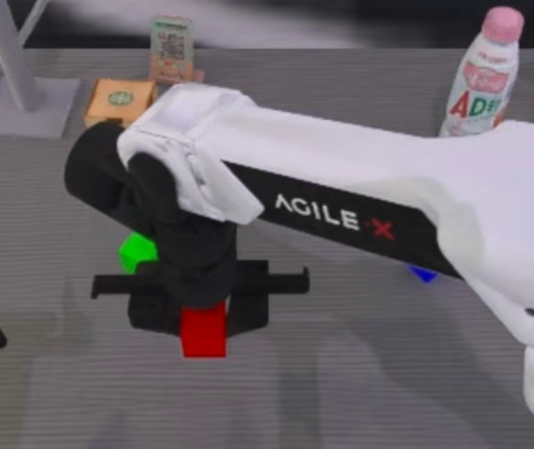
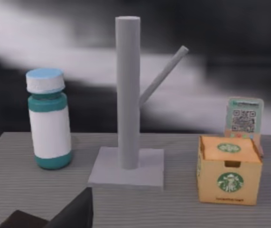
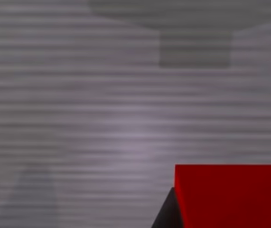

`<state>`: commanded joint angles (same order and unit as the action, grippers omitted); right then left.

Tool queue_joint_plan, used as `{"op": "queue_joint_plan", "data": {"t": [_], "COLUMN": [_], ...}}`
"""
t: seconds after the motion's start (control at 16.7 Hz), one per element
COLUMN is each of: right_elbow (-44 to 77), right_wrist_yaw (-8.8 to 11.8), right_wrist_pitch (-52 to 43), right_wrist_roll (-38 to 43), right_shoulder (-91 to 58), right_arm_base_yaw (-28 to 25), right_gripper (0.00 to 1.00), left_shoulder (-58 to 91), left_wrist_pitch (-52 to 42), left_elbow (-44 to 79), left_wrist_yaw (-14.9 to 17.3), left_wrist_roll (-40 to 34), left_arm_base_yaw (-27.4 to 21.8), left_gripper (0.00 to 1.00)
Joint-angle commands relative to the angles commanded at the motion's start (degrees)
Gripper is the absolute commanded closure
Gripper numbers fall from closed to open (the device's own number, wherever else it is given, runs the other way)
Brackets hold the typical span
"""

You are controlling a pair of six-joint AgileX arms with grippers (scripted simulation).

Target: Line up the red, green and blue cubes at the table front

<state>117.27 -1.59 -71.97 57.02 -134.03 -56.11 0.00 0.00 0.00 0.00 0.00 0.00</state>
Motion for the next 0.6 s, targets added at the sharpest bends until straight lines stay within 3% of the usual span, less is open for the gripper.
{"op": "queue_joint_plan", "data": {"t": [0.6], "right_elbow": [-10.33], "right_wrist_yaw": [-0.16], "right_wrist_pitch": [13.54], "right_wrist_roll": [0.16], "right_shoulder": [-3.04], "right_arm_base_yaw": [-0.3], "right_gripper": [1.0], "left_shoulder": [0.0], "left_wrist_pitch": [0.0], "left_elbow": [0.0], "left_wrist_yaw": [0.0], "left_wrist_roll": [0.0], "left_arm_base_yaw": [0.0], "left_gripper": [0.0]}}
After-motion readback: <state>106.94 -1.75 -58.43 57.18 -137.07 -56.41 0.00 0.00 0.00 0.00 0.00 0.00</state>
